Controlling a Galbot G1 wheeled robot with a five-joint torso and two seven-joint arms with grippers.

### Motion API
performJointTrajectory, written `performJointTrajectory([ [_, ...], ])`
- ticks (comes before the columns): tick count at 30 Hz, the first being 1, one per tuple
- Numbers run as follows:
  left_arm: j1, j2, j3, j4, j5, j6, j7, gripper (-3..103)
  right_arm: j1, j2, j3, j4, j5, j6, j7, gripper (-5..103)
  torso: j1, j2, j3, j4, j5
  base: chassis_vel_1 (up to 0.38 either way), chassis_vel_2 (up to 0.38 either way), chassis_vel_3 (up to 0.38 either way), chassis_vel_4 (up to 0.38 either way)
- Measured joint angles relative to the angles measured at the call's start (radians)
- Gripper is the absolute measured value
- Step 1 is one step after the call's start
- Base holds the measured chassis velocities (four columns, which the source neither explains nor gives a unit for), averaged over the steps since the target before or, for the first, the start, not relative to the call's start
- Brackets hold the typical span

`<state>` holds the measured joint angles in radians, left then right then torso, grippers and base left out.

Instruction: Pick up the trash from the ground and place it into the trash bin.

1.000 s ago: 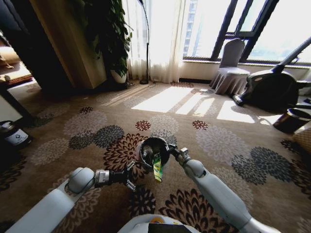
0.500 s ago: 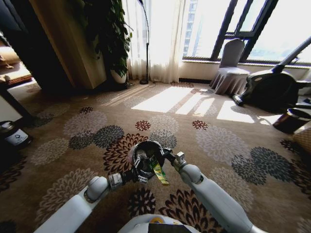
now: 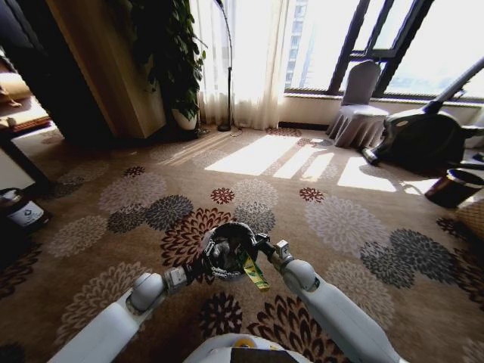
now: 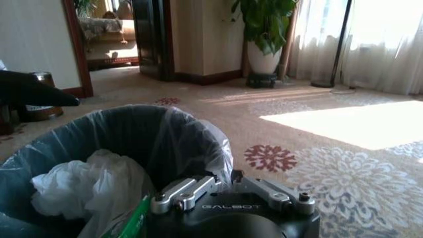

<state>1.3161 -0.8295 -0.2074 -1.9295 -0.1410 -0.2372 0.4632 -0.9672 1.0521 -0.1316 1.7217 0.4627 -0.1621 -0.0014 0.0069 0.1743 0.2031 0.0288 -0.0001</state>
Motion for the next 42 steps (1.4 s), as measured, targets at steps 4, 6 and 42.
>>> performJointTrajectory([
  [4, 0.002, 0.013, -0.003, -0.021, 0.010, -0.031, 0.073, 86, -0.008, -0.005, 0.002, 0.000, -0.004, -0.001, -0.001, 4, 0.000, 0.000, 0.000, 0.0000, -0.0003, 0.000, 0.000, 0.000, 0.000],
  [6, 0.006, 0.030, -0.018, -0.034, 0.015, -0.039, 0.100, 86, -0.008, -0.008, 0.007, -0.005, -0.005, 0.000, -0.001, 4, 0.000, 0.000, 0.000, 0.0000, 0.0002, 0.000, 0.000, 0.000, 0.000],
  [42, -0.021, 0.006, 0.032, -0.021, 0.177, -0.069, 0.317, 86, 0.012, -0.008, -0.024, -0.028, 0.020, 0.002, -0.013, 4, 0.000, 0.000, 0.000, 0.0000, 0.0000, 0.000, 0.000, 0.000, 0.000],
])
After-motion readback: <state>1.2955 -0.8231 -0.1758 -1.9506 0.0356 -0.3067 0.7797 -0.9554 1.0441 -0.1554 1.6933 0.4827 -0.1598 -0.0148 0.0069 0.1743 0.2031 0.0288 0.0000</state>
